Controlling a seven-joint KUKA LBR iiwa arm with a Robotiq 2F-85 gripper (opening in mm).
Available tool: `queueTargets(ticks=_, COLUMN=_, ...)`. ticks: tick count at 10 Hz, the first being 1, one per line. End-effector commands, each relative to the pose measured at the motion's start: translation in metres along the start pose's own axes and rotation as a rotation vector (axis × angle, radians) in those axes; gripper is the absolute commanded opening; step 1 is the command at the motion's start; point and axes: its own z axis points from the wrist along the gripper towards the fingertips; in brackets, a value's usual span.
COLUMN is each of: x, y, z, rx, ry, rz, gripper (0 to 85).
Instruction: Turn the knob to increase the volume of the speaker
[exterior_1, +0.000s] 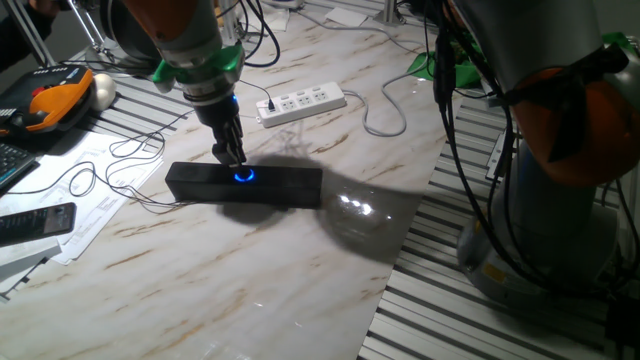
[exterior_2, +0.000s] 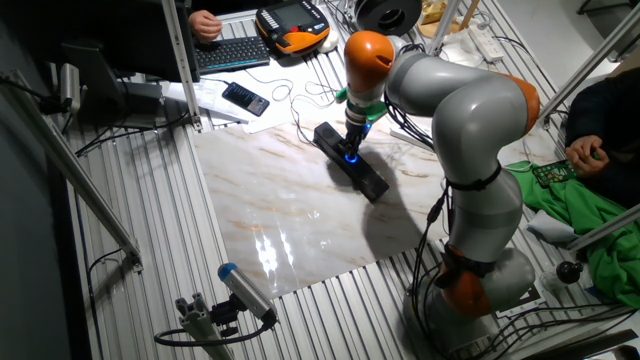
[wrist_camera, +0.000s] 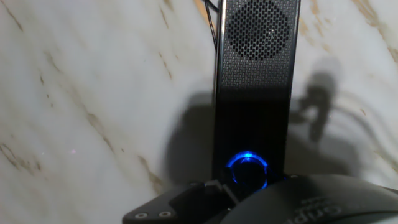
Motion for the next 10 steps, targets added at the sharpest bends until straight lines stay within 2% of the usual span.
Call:
queueTargets(ticks=1, x=0.0001, y=0.0006, z=0.0009, rx=0.002, ry=-0.002, rz=0.000, gripper=34.0)
queueTargets(ticks=5, x=-0.0004, y=-0.0047, z=0.0059, rx=-0.011, ry=-0.003, rz=-0.002, gripper=34.0)
queueTargets(ticks=10, x=0.0006, y=-0.0041, z=0.0087, rx=-0.006, ry=-0.003, rz=-0.001, gripper=34.0)
